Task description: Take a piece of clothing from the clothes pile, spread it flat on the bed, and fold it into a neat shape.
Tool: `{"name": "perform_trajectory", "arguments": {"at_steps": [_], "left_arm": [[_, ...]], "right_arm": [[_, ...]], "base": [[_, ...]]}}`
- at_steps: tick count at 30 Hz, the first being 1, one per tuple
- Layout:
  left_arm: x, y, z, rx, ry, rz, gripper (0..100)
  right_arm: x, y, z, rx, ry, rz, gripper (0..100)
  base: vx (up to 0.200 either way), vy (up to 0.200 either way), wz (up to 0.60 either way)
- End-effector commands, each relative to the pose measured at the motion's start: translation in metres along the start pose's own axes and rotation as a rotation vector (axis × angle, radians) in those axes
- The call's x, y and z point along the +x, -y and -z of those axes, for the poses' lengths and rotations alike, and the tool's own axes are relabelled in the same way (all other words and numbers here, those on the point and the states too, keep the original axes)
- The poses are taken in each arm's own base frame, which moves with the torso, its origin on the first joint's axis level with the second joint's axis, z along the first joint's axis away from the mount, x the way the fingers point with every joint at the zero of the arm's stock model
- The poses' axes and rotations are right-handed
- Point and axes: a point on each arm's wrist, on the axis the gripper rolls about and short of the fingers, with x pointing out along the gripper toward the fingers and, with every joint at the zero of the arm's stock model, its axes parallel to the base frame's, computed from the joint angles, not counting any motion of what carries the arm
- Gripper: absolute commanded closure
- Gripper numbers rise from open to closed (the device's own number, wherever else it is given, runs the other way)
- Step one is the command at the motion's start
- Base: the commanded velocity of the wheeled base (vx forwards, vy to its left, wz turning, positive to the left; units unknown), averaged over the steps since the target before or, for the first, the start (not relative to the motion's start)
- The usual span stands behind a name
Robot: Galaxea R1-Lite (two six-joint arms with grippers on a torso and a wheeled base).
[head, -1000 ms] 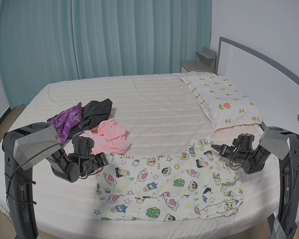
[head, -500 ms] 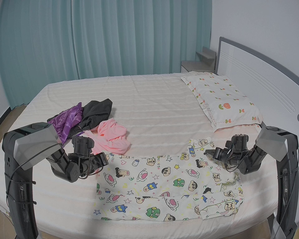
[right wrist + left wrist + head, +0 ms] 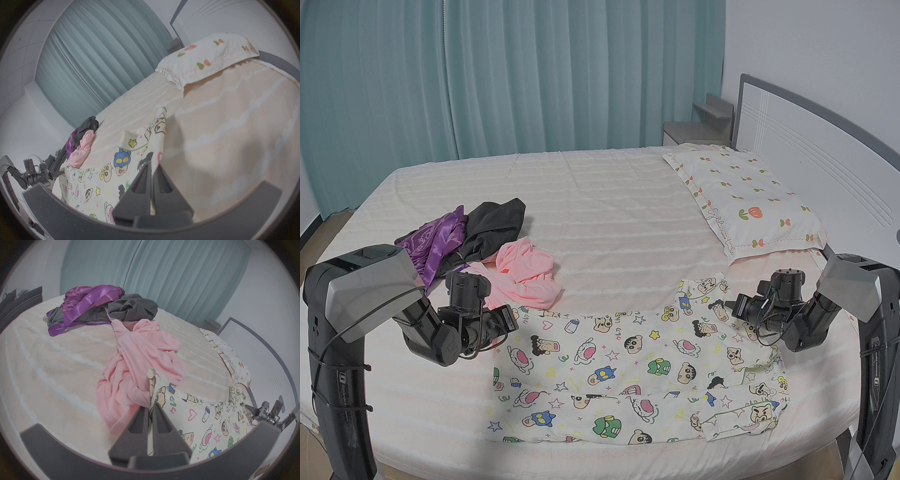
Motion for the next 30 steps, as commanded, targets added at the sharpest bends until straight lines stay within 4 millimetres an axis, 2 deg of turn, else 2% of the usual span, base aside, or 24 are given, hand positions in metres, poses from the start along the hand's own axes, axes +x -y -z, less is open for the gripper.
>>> {"name": "perform_trajectory", "arguments": {"at_steps": [1,4,17,26,27,30], "left_arm": [[-0.002,0.005,-0.006,0.002,0.048,-0.022,100],[-0.007,0.007,-0.011,-0.002,0.067,-0.025,100],[-0.024,0.019,-0.019,0.004,0.097,0.007,100],[-0.021,0.020,-0.019,0.005,0.098,0.009,100],[-0.021,0.020,-0.019,0.003,0.099,0.010,100],[-0.021,0.020,-0.019,0.003,0.099,0.012,100]], "right_arm": [[-0.011,0.003,-0.008,0.005,0.024,0.008,100],[-0.020,0.005,-0.012,0.010,0.030,-0.006,100],[-0.037,0.007,-0.010,0.010,0.015,-0.068,100],[-0.026,0.010,-0.002,0.025,-0.035,-0.055,100],[-0.025,0.011,-0.001,0.026,-0.039,-0.056,0],[-0.021,0.013,0.002,0.026,-0.042,-0.056,0]], "base": [[0.000,0.000,0.00],[0.000,0.000,0.00],[0.000,0.000,0.00],[0.000,0.000,0.00],[0.000,0.000,0.00],[0.000,0.000,0.00]]}}
